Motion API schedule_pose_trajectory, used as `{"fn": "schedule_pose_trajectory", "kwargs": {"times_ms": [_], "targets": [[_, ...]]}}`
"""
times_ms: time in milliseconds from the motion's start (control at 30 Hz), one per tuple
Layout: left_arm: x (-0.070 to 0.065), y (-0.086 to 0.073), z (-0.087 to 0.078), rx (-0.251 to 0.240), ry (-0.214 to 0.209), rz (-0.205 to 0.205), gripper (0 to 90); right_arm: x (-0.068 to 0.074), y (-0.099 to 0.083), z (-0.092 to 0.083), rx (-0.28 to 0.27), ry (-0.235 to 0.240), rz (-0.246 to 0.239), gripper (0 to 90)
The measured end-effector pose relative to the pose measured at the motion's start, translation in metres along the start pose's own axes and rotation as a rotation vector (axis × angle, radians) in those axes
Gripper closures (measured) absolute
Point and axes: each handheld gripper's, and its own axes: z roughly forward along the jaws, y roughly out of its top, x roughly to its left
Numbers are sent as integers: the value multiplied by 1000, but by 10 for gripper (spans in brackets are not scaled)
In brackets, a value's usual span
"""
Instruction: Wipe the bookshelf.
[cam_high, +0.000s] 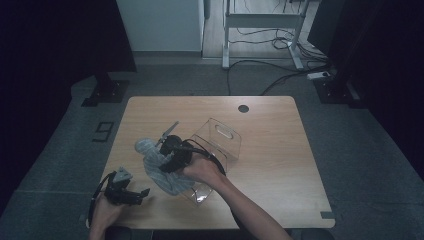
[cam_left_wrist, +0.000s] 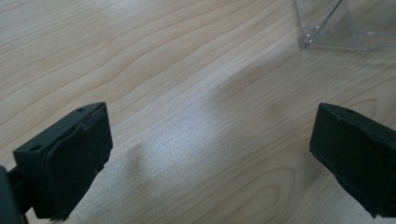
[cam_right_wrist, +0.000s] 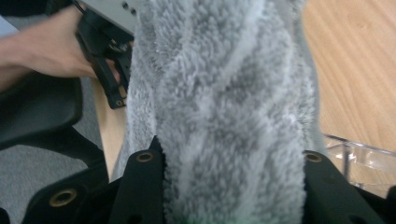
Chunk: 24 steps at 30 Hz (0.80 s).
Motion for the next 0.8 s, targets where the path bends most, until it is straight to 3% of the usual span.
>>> {"fn": "schedule_pose_trajectory", "kwargs": {"times_ms": [133,367,800], "targets": [[1,-1,3,5,-7,-12,0,1,1,9,19,-7,5,592],[1,-2,6,27,-9,-8,0,11,2,13,39,-59,-35,636],[-1,-2,8,39,-10,-1,0,14,-13,-3,13,-30,-30,607]]}}
